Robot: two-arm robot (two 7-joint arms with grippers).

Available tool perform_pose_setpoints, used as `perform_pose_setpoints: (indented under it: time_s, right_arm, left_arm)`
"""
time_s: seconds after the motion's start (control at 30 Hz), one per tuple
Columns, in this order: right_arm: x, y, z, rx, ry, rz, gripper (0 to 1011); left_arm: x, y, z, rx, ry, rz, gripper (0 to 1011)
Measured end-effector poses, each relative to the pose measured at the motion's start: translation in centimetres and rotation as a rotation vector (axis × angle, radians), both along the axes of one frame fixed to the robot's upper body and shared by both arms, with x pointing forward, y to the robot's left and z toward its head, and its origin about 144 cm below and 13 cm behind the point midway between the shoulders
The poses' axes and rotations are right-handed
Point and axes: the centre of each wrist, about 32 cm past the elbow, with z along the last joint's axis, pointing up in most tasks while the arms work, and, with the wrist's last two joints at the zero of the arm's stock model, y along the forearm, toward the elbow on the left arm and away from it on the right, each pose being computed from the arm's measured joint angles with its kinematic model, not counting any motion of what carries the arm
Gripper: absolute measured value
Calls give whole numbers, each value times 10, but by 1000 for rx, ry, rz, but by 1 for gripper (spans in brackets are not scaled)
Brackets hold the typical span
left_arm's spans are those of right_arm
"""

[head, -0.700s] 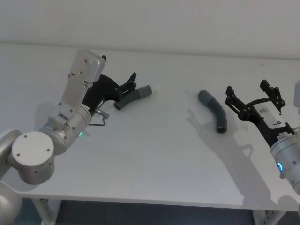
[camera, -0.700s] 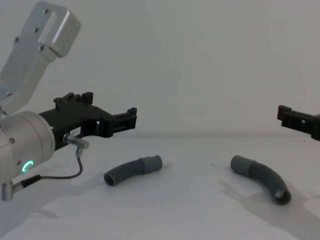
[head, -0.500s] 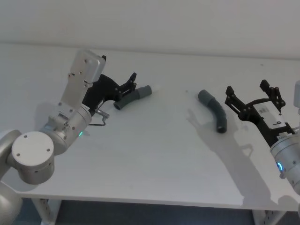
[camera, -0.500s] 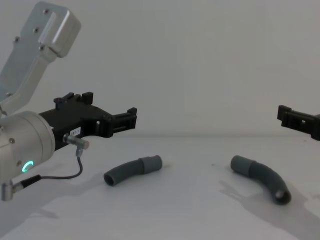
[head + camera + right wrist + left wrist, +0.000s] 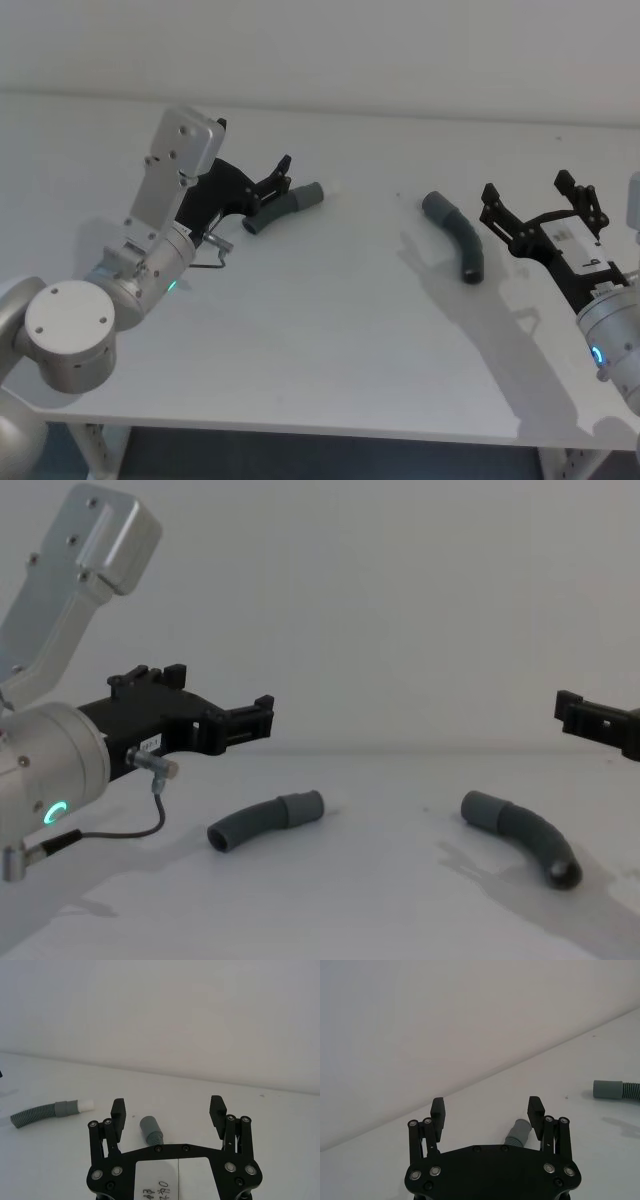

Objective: Use both hands to pick up one end of the pipe from the table, align the ends, and insert them.

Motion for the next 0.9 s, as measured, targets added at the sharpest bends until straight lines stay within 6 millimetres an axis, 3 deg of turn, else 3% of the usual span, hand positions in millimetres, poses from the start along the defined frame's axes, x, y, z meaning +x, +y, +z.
perform_pose_setpoints:
  time_s: [0.9]
  right_arm:
    - [0, 0, 0, 0, 0, 0, 1001]
  left_arm:
    - [0, 0, 0, 0, 0, 0, 1001]
